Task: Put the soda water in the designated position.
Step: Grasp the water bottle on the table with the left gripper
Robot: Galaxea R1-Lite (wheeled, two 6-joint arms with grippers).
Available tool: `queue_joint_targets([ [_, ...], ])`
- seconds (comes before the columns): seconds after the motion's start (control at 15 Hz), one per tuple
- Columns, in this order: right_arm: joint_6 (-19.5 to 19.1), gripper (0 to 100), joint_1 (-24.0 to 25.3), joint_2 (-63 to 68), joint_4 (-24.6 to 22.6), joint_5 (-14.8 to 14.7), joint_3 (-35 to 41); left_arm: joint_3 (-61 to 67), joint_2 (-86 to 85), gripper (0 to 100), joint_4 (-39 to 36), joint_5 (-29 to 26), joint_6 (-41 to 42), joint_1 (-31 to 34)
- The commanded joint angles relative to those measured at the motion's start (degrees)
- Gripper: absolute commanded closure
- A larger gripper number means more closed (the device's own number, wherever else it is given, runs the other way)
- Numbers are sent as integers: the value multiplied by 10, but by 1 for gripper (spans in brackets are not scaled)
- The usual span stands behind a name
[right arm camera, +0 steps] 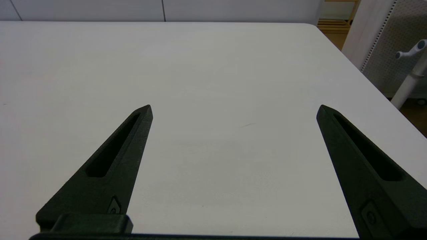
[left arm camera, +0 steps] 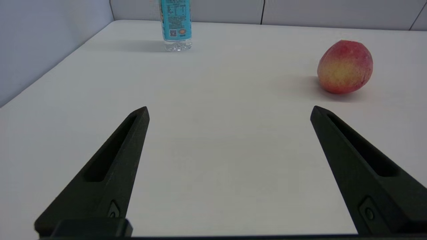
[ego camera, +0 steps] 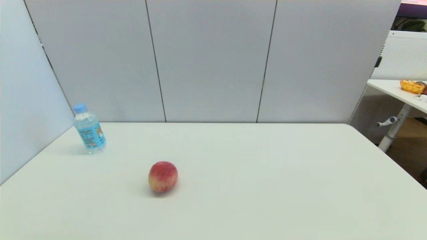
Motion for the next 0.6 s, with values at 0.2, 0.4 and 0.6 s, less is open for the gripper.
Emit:
queue_joint_targets([
  [0.2,0,0,0,0,0,0,0,-226,330,0,-2,-1,16,15],
  [0.4,0,0,0,0,0,0,0,-256,481,0,-86,1,17,15],
  [0.6,0,0,0,0,0,0,0,-252,599,0,-184,1,6,19],
])
